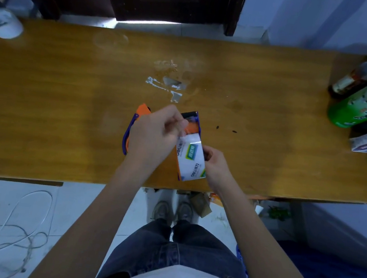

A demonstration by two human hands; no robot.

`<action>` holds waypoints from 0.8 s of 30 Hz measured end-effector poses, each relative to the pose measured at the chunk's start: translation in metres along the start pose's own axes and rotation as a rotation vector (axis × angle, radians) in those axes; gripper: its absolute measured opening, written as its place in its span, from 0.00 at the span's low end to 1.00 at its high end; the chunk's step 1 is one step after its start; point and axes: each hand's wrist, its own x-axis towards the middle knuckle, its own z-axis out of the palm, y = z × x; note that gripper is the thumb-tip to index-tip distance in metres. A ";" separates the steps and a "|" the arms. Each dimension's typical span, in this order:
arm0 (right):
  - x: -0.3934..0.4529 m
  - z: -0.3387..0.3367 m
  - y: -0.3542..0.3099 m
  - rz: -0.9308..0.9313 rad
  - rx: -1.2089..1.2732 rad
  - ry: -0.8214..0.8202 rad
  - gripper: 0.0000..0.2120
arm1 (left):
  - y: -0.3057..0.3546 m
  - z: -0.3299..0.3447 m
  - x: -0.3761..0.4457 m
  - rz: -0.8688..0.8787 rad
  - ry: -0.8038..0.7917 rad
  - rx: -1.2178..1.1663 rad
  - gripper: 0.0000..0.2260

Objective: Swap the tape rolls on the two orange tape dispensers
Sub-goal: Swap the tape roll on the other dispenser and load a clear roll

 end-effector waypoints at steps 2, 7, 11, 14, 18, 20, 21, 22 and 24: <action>-0.004 0.004 -0.004 -0.044 0.045 0.006 0.10 | 0.000 -0.006 0.010 -0.047 0.065 -0.012 0.06; -0.012 0.002 -0.012 -0.141 0.046 -0.043 0.08 | -0.007 -0.023 0.041 -0.176 0.093 -0.025 0.07; -0.015 0.000 -0.015 -0.191 0.036 -0.088 0.08 | -0.008 -0.030 0.057 -0.194 0.100 0.019 0.08; -0.017 -0.004 -0.019 -0.214 0.021 -0.082 0.08 | -0.007 -0.031 0.065 -0.209 0.086 0.012 0.08; -0.020 -0.009 -0.024 -0.247 0.004 -0.097 0.10 | -0.002 -0.031 0.067 -0.223 0.076 0.029 0.09; -0.021 -0.010 -0.025 -0.255 -0.042 -0.126 0.10 | 0.001 -0.029 0.068 -0.218 0.058 0.071 0.09; -0.021 -0.010 -0.025 -0.259 -0.058 -0.139 0.10 | 0.002 -0.029 0.069 -0.211 0.042 0.095 0.08; -0.021 -0.010 -0.024 -0.262 -0.059 -0.145 0.09 | 0.004 -0.028 0.071 -0.205 0.021 0.113 0.08; -0.022 -0.010 -0.023 -0.256 -0.041 -0.154 0.09 | 0.008 -0.027 0.074 -0.184 -0.023 0.122 0.08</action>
